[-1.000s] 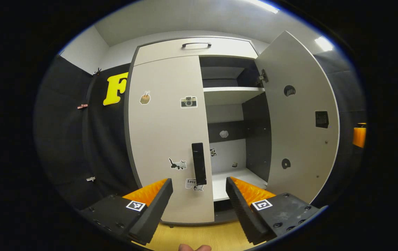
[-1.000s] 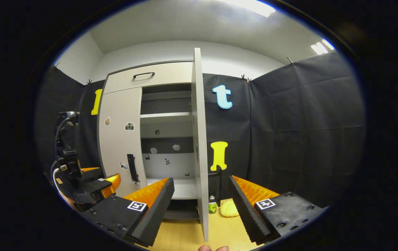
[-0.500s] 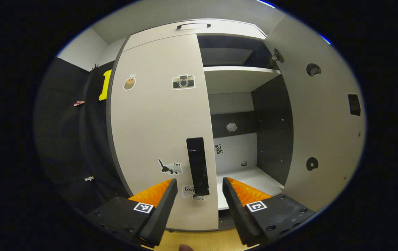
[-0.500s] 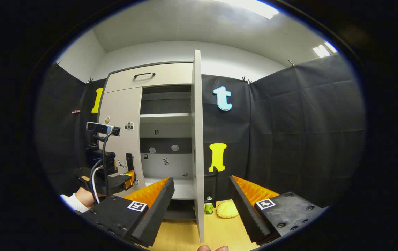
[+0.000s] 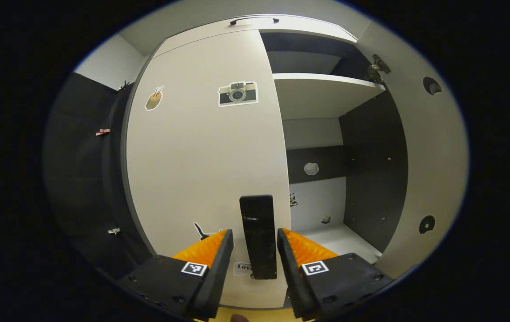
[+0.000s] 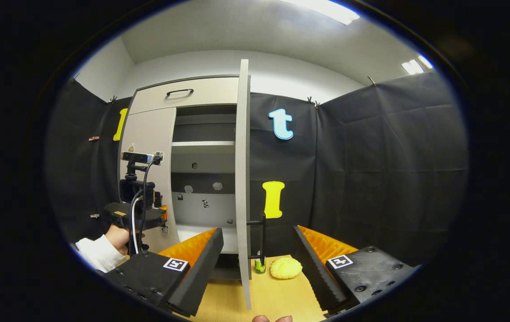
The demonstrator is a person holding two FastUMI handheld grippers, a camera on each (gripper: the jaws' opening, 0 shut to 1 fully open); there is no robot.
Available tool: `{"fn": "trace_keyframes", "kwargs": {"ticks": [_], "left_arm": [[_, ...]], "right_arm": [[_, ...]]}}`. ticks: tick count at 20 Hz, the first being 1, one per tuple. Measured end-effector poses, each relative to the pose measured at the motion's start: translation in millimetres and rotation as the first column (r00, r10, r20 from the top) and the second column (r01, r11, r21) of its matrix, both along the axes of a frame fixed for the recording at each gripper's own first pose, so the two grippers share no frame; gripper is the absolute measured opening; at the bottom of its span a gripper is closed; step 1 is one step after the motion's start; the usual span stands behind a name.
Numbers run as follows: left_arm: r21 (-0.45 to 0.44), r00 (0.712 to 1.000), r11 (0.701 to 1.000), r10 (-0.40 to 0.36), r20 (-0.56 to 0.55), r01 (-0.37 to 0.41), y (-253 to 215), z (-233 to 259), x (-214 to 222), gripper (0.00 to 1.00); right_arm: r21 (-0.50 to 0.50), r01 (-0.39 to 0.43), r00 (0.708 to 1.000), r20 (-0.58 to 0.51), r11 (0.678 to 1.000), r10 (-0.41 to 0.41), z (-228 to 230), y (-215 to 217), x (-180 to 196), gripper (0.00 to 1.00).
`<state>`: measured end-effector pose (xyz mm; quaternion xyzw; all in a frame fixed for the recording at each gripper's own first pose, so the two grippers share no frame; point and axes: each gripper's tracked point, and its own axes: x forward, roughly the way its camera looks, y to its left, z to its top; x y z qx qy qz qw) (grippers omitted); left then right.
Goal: Open the right door of the double-door shoe cabinet with the right hand, and open the left door with the left hand.
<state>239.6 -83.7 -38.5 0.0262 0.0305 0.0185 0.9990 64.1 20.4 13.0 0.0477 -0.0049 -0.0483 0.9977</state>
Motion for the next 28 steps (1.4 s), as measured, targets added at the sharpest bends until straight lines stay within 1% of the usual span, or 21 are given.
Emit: {"fn": "trace_keyframes", "kwargs": {"ticks": [1,2,4,5,6,8,9,11,13,14,16,17,18,20,21,25,26,27,28], "left_arm": [[-0.005,1.000,1.000,-0.002,-0.003,0.002,-2.2,0.7,5.2,0.57],[-0.019,1.000,1.000,-0.009,-0.011,0.009,-5.3,-0.4,8.0,0.49],[-0.052,1.000,0.999,0.014,0.003,-0.014,-4.9,1.4,8.5,0.37],[-0.056,1.000,0.998,0.022,0.014,-0.021,-4.7,3.3,8.0,0.36],[-0.053,1.000,0.998,0.023,0.000,-0.023,-4.4,0.3,8.1,0.35],[-0.053,0.999,0.998,0.020,-0.029,-0.021,-5.6,-6.0,6.6,0.34],[-0.044,0.999,0.999,0.008,-0.035,-0.009,-6.1,-6.3,7.6,0.35],[-0.036,0.999,0.999,-0.017,-0.048,0.015,-6.9,-6.8,7.2,0.33],[-0.049,0.998,0.998,-0.035,-0.044,0.033,-6.1,-6.4,5.8,0.29],[-0.052,0.998,0.998,-0.043,-0.050,0.040,-5.5,-6.6,4.3,0.26],[-0.060,0.997,0.997,-0.060,-0.045,0.057,-4.4,-4.9,-1.0,0.22],[-0.063,0.997,0.996,-0.069,-0.037,0.067,-3.6,-3.7,-8.6,0.22],[-0.066,0.996,0.995,-0.080,-0.033,0.078,-2.7,-3.3,-16.2,0.22],[-0.074,0.994,0.993,-0.098,-0.038,0.096,4.2,-3.1,-35.2,0.20],[-0.071,0.993,0.992,-0.108,-0.044,0.104,9.5,-2.5,-46.5,0.20],[-0.079,0.991,0.990,-0.123,-0.057,0.118,29.6,-1.7,-86.9,0.20],[-0.085,0.991,0.989,-0.125,-0.057,0.120,30.6,-1.9,-89.5,0.19],[-0.088,0.990,0.988,-0.129,-0.056,0.123,35.0,-1.7,-96.6,0.19],[-0.089,0.990,0.988,-0.130,-0.054,0.125,40.5,-0.8,-103.3,0.18]], "right_arm": [[0.001,-0.002,1.000,-0.003,1.000,0.002,-2.0,-0.3,0.2,0.97],[-0.003,-0.001,1.000,-0.004,1.000,0.001,-3.0,-2.8,0.6,0.97],[-0.006,0.000,1.000,-0.006,1.000,0.000,-3.8,-5.9,1.4,0.97],[-0.001,-0.002,1.000,-0.007,1.000,0.002,-3.7,-5.7,1.6,0.97],[0.004,-0.004,1.000,-0.007,1.000,0.004,-4.2,-6.5,1.0,0.97],[0.009,-0.007,1.000,-0.003,1.000,0.007,-3.0,-7.0,-0.3,0.97],[0.013,-0.010,1.000,0.001,1.000,0.010,-2.3,-5.4,-1.2,0.97],[0.023,-0.026,1.000,0.008,0.999,0.026,-1.2,-1.0,-0.7,0.97],[0.028,-0.043,0.999,0.020,0.999,0.042,0.9,4.8,-2.3,0.97],[0.021,-0.047,0.998,0.029,0.999,0.047,1.7,6.2,-4.0,0.97],[-0.018,-0.038,0.998,0.050,0.999,0.038,3.3,4.3,-2.7,0.97],[-0.037,-0.037,0.998,0.047,0.999,0.039,-0.2,4.0,0.6,0.97],[-0.040,-0.054,0.998,0.030,0.998,0.055,-5.9,7.9,2.6,0.97],[-0.024,-0.082,0.997,-0.012,0.996,0.081,-17.5,21.5,3.4,0.97],[-0.023,-0.086,0.996,-0.016,0.996,0.085,-16.7,26.6,0.2,0.97],[-0.040,-0.100,0.995,0.015,0.994,0.100,-4.3,46.9,-4.7,0.96],[-0.042,-0.105,0.994,0.022,0.994,0.106,-1.9,52.3,-6.7,1.00],[-0.043,-0.107,0.994,0.029,0.993,0.109,-0.3,56.5,-8.0,1.00],[-0.045,-0.110,0.993,0.032,0.993,0.111,0.7,60.2,-9.7,0.96]]}}
